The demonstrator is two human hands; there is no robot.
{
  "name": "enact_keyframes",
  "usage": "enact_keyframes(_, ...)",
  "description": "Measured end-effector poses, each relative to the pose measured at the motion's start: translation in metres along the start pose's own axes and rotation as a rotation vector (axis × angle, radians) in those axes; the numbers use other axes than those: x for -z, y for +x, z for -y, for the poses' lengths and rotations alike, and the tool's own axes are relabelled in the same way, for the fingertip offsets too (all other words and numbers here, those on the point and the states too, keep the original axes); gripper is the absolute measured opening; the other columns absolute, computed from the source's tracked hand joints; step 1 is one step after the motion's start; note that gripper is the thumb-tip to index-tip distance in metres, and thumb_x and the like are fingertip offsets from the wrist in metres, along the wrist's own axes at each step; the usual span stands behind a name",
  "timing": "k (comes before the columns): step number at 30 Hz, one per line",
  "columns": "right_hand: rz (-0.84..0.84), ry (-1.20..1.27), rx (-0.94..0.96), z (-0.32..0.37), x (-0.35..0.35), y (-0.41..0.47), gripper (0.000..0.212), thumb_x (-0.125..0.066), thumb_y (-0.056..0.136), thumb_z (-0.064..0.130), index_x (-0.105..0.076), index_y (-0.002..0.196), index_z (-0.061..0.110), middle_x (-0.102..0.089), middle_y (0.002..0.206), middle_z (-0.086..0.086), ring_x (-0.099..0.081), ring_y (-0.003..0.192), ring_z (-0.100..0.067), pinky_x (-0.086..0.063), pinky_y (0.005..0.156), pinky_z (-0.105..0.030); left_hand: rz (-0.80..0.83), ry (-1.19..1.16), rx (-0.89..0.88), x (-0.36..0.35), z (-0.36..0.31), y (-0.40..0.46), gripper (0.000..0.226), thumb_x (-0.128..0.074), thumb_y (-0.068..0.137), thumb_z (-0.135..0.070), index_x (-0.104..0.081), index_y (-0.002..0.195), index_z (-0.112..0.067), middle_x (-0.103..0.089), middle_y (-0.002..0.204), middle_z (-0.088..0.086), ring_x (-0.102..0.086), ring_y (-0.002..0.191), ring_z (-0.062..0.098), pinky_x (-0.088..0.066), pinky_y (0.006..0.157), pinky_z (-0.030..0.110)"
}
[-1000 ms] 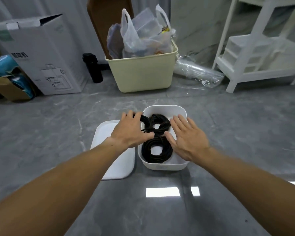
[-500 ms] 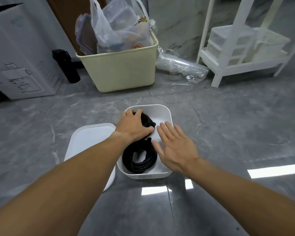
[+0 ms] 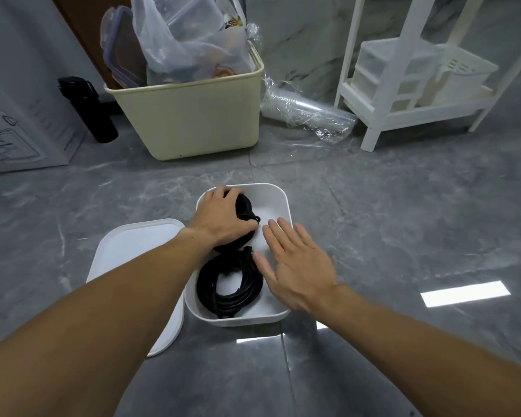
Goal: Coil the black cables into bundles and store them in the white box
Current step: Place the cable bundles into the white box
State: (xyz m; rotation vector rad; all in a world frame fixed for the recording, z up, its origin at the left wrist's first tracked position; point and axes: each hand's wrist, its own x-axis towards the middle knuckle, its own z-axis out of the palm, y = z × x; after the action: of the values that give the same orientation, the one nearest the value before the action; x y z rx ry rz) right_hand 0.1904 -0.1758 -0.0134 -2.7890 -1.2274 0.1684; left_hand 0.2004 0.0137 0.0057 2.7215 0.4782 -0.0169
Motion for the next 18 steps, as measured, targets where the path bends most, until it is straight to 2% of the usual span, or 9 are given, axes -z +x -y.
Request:
enact_keyframes(3, 0.003, 0.011, 0.001, 0.001, -0.001, 0.0, 0.07, -0.005, 0.102, 0.053, -0.002, 0.16, 0.012, 0.0, 0.168, -0.002, 0.01, 0.153, -0.013, 0.011, 0.124, -0.035, 0.024, -0.016, -0.052, 0.007, 0.005, 0.001, 0.071, -0.069, 0.075, -0.044, -0.045, 0.139, -0.027, -0.042, 0.144, -0.002, -0.036, 0.131, 0.024, -0.035, 0.11, 0.041)
enact_keyframes(5, 0.006, 0.014, -0.002, 0.001, -0.001, 0.0, 0.07, -0.006, 0.103, 0.053, -0.002, 0.16, 0.013, 0.0, 0.168, -0.001, 0.01, 0.153, -0.013, 0.011, 0.123, -0.035, 0.062, 0.009, -0.078, 0.011, 0.01, 0.001, 0.073, -0.069, 0.07, -0.043, -0.046, 0.137, -0.027, -0.042, 0.144, -0.005, -0.034, 0.13, 0.023, -0.036, 0.109, 0.04)
enact_keyframes(12, 0.006, 0.011, 0.004, 0.003, 0.0, 0.002, 0.071, -0.006, 0.102, 0.053, -0.002, 0.16, 0.012, 0.0, 0.168, -0.002, 0.01, 0.153, -0.013, 0.012, 0.123, -0.034, 0.086, 0.008, -0.106, 0.003, 0.021, 0.002, 0.071, -0.072, 0.076, -0.035, -0.045, 0.141, -0.026, -0.037, 0.149, -0.005, -0.021, 0.142, 0.021, -0.025, 0.117, 0.035)
enact_keyframes(18, -0.004, 0.006, 0.001, 0.004, 0.0, 0.005, 0.071, -0.006, 0.102, 0.054, -0.005, 0.16, 0.012, -0.003, 0.168, -0.002, 0.008, 0.153, -0.013, 0.013, 0.122, -0.033, 0.096, 0.112, -0.099, -0.01, 0.023, 0.001, 0.07, -0.056, 0.089, -0.041, -0.031, 0.152, -0.024, -0.025, 0.16, -0.006, -0.005, 0.15, 0.019, -0.009, 0.123, 0.036)
